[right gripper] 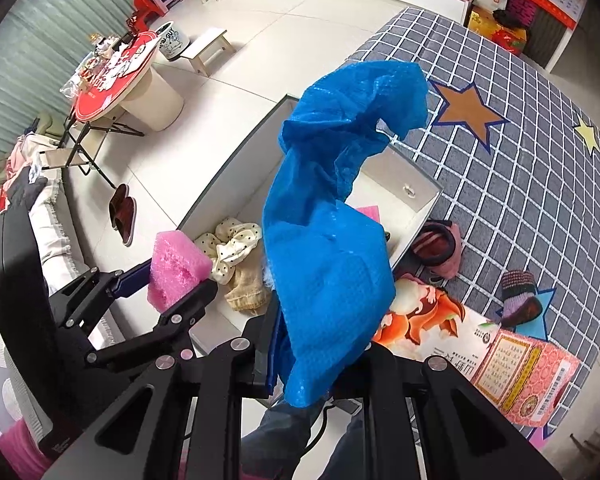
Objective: Organize soft objects
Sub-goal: 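Open the left tool to drop the foam block while the right holds the cloth, then open the right tool over the box to drop the blue cloth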
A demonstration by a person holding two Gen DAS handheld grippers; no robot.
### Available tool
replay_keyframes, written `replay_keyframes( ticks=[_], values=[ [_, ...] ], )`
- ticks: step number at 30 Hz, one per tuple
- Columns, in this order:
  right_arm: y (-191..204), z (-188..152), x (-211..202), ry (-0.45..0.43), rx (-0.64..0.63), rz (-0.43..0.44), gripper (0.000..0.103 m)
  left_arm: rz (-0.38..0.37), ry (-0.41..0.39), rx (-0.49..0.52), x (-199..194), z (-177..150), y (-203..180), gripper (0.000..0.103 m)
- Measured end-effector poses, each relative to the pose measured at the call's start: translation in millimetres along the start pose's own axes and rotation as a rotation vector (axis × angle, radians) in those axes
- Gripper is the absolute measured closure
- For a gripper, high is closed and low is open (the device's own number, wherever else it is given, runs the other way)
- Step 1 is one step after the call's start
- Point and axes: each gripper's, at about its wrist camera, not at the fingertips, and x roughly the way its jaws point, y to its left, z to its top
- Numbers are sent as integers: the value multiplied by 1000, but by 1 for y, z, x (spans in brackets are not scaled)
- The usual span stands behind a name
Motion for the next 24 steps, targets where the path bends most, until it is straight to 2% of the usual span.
replay_keyframes(
  ticks=[5, 7, 8, 9, 10, 11, 12, 14, 15, 20, 22, 24],
  values=[
    [1, 4, -1, -5, -9, 4, 86, 6, 14, -1, 4, 1, 0, 45],
    [0, 5, 0, -2, -11, 11, 86, 8, 17, -1, 5, 1, -1, 37],
    [0, 5, 0, 0, -12, 14, 85, 10, 16, -1, 5, 1, -1, 30],
    [0, 6, 1, 4, -13, 19, 81, 11, 13, -2, 5, 1, -2, 24],
    [0, 6, 1, 6, -13, 23, 77, 6, 11, -5, 5, 1, -2, 23],
    [0, 7, 1, 5, -13, 26, 61, -3, 12, -11, 5, 1, -1, 22],
    [-2, 7, 0, 0, -12, 29, 33, -14, 21, -22, 6, 2, -1, 21],
    [-3, 8, -5, -28, -4, 36, 13, -37, 18, -46, 6, 3, 1, 16],
    [-4, 8, -9, -44, 0, 39, 13, -40, 13, -55, 6, 3, 2, 12],
    [-19, 12, -16, -40, 8, 28, 13, -80, 5, -75, 4, 8, -1, 11],
    [-32, 14, -23, -51, 14, -1, 13, -100, -16, -78, 0, 11, -3, 0],
    [-54, 16, -32, -62, 38, -33, 13, -114, -51, -73, -4, 14, -7, 0]
  ],
)
